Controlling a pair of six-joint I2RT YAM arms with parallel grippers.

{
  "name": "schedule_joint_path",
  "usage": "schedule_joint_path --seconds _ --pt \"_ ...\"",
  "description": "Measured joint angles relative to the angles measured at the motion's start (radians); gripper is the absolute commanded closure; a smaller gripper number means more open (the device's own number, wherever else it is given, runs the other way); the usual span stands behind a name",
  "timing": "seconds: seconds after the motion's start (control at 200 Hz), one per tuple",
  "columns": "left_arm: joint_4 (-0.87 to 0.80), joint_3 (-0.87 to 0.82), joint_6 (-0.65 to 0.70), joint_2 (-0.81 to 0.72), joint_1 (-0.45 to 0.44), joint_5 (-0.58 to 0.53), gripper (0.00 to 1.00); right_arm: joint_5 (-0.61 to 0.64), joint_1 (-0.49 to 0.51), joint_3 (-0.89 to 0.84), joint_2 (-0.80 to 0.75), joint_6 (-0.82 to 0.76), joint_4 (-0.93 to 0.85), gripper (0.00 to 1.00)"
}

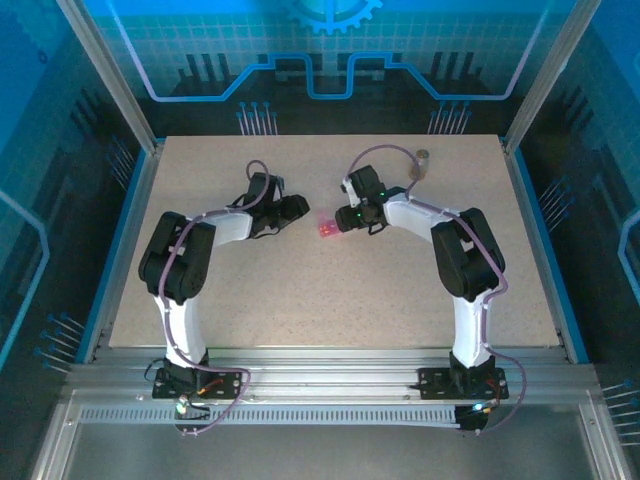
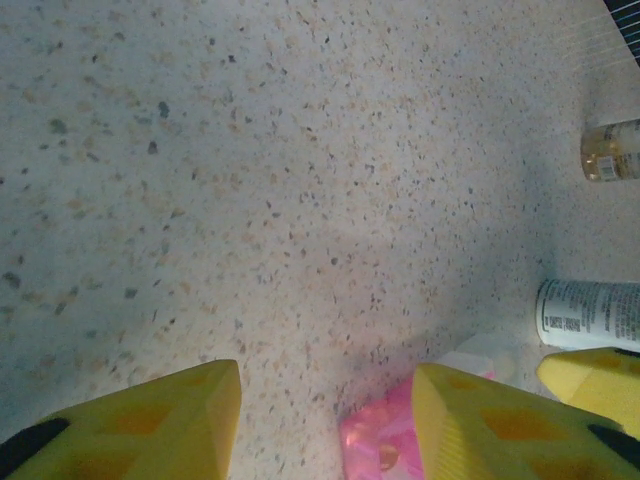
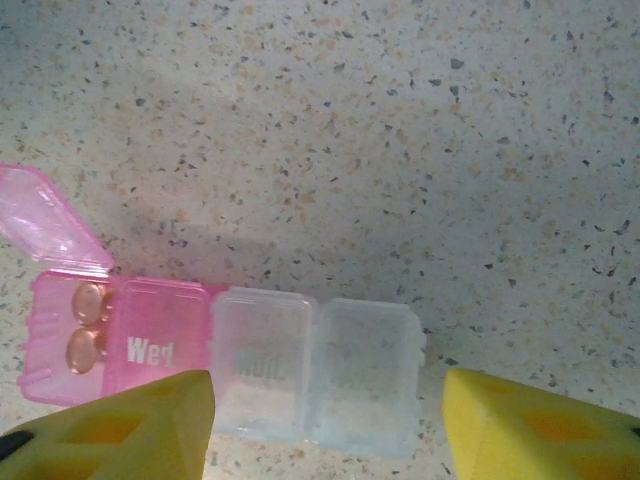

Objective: Sort the pills into containers

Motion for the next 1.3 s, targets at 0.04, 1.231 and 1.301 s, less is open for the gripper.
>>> schedule_joint_path --seconds 0.04,1.231,1.301 --pt "-0.008 0.018 0.000 0.013 0.000 0.005 0.54 -0.005 -0.006 0.001 0.005 0.000 -0.001 0.39" --pt "0.083 -0.027 -0.027 0.072 -0.028 0.176 0.58 -0.067 -0.024 0.012 0.034 -0.022 0.003 0.41" --pt "0.084 -0.033 -0.026 0.069 -0.029 0.182 0.58 -0.073 -0.024 0.012 0.035 -0.021 0.005 0.41"
